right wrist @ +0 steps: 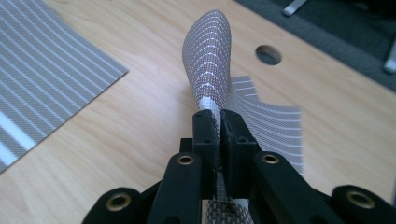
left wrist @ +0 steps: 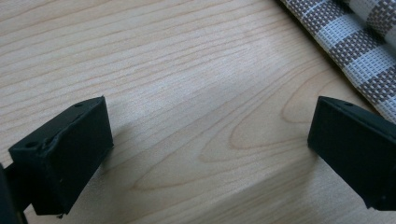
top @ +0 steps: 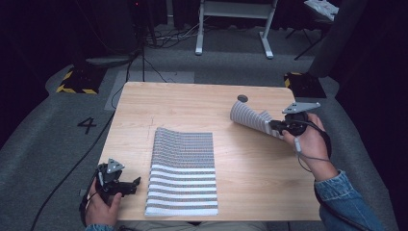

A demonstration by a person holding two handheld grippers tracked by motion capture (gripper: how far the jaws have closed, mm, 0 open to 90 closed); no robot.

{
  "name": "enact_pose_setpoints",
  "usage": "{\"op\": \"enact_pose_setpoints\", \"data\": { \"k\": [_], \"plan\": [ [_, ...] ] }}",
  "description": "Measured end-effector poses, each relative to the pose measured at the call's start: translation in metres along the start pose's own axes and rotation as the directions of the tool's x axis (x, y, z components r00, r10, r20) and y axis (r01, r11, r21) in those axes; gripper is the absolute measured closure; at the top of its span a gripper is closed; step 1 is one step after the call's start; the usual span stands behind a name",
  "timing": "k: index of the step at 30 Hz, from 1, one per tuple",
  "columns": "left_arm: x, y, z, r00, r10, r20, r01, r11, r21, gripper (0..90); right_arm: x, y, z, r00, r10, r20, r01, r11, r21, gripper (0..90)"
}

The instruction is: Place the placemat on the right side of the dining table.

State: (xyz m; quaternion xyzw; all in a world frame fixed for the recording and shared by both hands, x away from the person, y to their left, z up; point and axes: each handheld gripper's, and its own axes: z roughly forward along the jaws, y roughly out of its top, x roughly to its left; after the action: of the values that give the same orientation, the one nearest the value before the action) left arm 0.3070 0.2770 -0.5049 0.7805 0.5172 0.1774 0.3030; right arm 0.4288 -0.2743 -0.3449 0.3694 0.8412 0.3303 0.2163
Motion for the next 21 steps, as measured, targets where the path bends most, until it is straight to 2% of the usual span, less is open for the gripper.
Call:
{"op": "enact_pose_setpoints", "data": {
  "k": [2,3,4,5,6,9,12,16,19,21],
  "plan": [
    [0.0,0.0,0.0,1.0,0.0,0.0,0.0,1.0,0.0,0.1,0.001,-0.002,0.002,0.9997,0.013,-0.019,-0.013,1.0,0.002,84.0],
    [0.0,0.0,0.0,1.0,0.0,0.0,0.0,1.0,-0.001,0.1,0.002,-0.006,0.004,0.9917,0.085,-0.096,-0.086,0.996,0.001,76.5],
    [0.0,0.0,0.0,1.0,0.0,0.0,0.0,1.0,-0.001,0.1,0.003,-0.007,0.005,0.9815,0.129,-0.141,-0.135,0.99,-0.03,71.6],
    [0.0,0.0,0.0,1.0,0.0,0.0,0.0,1.0,0.0,0.1,0.004,-0.007,0.004,0.9758,0.144,-0.164,-0.155,0.986,-0.056,66.8],
    [0.0,0.0,0.0,1.0,0.0,0.0,0.0,1.0,0.0,0.1,0.004,-0.006,0.002,0.9763,0.138,-0.167,-0.152,0.986,-0.073,63.6],
    [0.0,0.0,0.0,1.0,0.0,0.0,0.0,1.0,-0.001,0.1,0.005,-0.005,0.0,0.9811,0.125,-0.147,-0.14,0.986,-0.095,58.2],
    [0.0,0.0,0.0,1.0,0.0,0.0,0.0,1.0,0.0,0.1,-0.001,-0.008,-0.001,0.9856,0.134,-0.102,-0.145,0.984,-0.101,51.5],
    [0.0,0.0,0.0,1.0,0.0,0.0,0.0,1.0,0.0,0.1,-0.013,-0.021,0.004,0.9812,0.185,-0.057,-0.189,0.977,-0.096,49.0],
    [0.0,0.0,0.0,1.0,0.0,-0.002,0.0,1.0,0.0,0.1,-0.027,-0.037,0.01,0.9763,0.216,-0.014,-0.216,0.974,-0.068,48.7],
    [0.0,0.0,0.0,1.0,0.0,0.0,0.0,1.0,0.0,0.1,-0.03,-0.041,0.012,0.9735,0.228,-0.007,-0.228,0.972,-0.063,48.5]
  ]
}}
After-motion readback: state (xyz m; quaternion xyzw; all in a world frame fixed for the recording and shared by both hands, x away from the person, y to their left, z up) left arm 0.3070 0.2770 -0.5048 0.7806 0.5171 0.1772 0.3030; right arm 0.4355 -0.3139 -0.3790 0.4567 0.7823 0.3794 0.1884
